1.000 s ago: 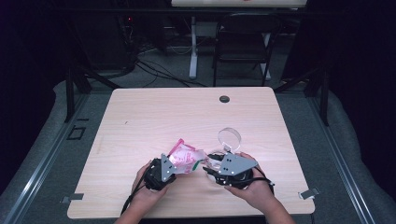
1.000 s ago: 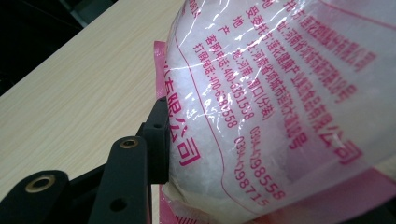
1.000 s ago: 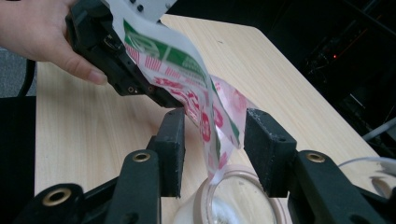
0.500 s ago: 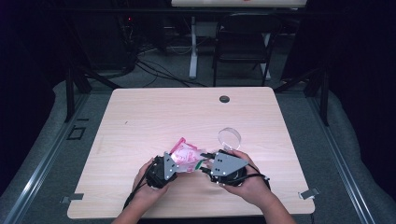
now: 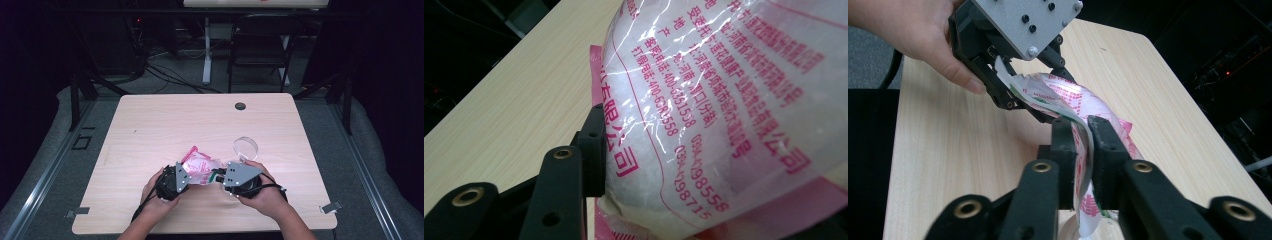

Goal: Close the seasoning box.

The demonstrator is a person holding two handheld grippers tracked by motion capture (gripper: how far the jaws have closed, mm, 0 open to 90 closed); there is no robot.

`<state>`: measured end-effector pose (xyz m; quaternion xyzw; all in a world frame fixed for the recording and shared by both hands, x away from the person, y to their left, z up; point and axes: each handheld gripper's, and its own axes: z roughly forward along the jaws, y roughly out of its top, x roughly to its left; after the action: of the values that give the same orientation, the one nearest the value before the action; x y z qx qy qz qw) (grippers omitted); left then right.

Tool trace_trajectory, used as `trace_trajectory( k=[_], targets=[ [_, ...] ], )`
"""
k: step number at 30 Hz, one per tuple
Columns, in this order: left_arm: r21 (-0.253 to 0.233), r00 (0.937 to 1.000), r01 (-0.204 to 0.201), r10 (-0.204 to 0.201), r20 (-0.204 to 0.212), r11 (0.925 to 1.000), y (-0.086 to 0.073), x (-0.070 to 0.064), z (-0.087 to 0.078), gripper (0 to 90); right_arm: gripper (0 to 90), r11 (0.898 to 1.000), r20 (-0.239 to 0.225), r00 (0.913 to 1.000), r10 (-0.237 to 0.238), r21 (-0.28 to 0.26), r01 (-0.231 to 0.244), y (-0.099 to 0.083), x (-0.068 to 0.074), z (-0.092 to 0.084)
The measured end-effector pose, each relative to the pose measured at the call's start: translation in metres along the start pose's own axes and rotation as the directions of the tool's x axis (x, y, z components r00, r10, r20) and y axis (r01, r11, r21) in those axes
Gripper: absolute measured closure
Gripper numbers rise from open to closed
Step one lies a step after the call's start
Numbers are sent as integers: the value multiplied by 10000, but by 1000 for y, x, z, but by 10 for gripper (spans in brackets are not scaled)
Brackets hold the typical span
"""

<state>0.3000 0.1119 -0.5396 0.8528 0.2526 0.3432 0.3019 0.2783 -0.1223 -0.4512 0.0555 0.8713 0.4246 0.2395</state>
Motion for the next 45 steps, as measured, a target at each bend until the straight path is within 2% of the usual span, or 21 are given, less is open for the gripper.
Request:
trace_trajectory(
  k=[3, 8, 15, 22, 26, 31, 35, 37, 40, 42, 45],
  targets=[
    [8, 10000, 88, -88, 7, 10000, 1, -1, 0, 558, 894, 9995, -116, 9995, 297, -122, -298, -2, -2, -1],
    [-50, 10000, 34, -34, -66, 10000, 3, -1, 1, 559, 900, 9977, -176, 9978, 642, -199, -645, -4, -4, -2],
    [-103, 9992, -275, 272, -280, 9996, 8, 1, -1, 560, 900, 9916, -239, 9923, 1212, -430, -1222, -7, -7, -5],
    [-122, 9959, -706, 698, -570, 9974, 14, -1, -1, 562, 900, 9810, -191, 9827, 1842, -589, -1850, -11, -10, -9],
    [-118, 9918, -1015, 1002, -792, 9948, 19, -1, -1, 563, 900, 9754, -74, 9776, 2105, -651, -2105, -13, -13, -12],
    [-138, 9873, -1238, 1218, -1022, 9922, 24, -1, -2, 565, 900, 9632, -103, 9672, 2537, -891, -2536, -16, -17, -15],
    [-171, 9808, -1512, 1478, -1271, 9884, 27, -2, -2, 566, 900, 9547, -84, 9593, 2824, -953, -2819, -19, -19, -17],
    [-142, 9777, -1647, 1614, -1341, 9862, 29, -2, -3, 567, 900, 9462, -129, 9516, 3071, -1029, -3068, -21, -21, -18],
    [-149, 9719, -1832, 1788, -1534, 9830, 32, -3, -3, 567, 900, 9380, -131, 9441, 3293, -1100, -3287, -23, -23, -20],
    [-144, 9702, -1896, 1850, -1566, 9818, 33, -3, -3, 568, 900, 9335, -142, 9399, 3411, -1121, -3405, -24, -24, -21],
    [-140, 9639, -2073, 2018, -1739, 9782, 35, -4, -2, 568, 900, 9269, -119, 9335, 3584, -1151, -3573, -27, -25, -22]
  ],
)
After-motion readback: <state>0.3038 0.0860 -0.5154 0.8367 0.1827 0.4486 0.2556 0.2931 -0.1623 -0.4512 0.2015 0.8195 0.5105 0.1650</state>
